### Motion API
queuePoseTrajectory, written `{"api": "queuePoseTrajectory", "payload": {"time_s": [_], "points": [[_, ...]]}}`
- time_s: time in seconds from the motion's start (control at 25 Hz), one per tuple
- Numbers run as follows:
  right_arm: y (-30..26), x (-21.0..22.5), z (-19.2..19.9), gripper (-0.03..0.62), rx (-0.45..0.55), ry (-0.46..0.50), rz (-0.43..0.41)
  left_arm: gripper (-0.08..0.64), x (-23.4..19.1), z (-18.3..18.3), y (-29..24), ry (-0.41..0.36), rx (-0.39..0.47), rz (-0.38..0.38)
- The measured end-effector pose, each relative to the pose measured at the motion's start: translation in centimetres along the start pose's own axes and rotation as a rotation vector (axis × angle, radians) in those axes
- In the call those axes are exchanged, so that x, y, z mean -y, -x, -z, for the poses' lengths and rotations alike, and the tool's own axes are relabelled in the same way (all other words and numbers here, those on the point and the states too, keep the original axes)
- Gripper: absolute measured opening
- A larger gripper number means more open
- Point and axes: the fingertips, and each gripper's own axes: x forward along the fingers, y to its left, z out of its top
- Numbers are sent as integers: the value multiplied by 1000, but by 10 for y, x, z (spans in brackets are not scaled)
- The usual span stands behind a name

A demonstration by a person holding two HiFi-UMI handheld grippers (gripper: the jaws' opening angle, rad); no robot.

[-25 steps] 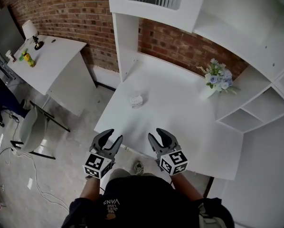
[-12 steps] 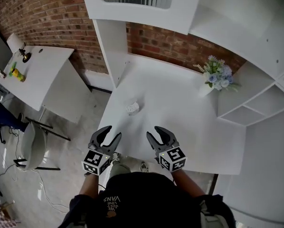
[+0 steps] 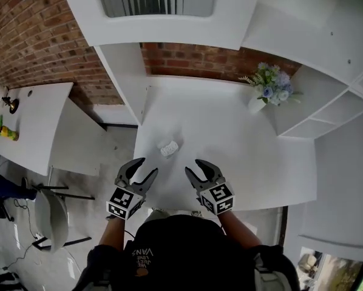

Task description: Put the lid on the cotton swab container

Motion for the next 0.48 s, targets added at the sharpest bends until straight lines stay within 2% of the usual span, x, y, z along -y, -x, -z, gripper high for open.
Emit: {"api": "queuePoseTrajectory", "payload": {"time_s": [0.48], "points": [[-54,12,26,172,-87,56,77,213,-24,25,-38,-143,-103,230]]}}
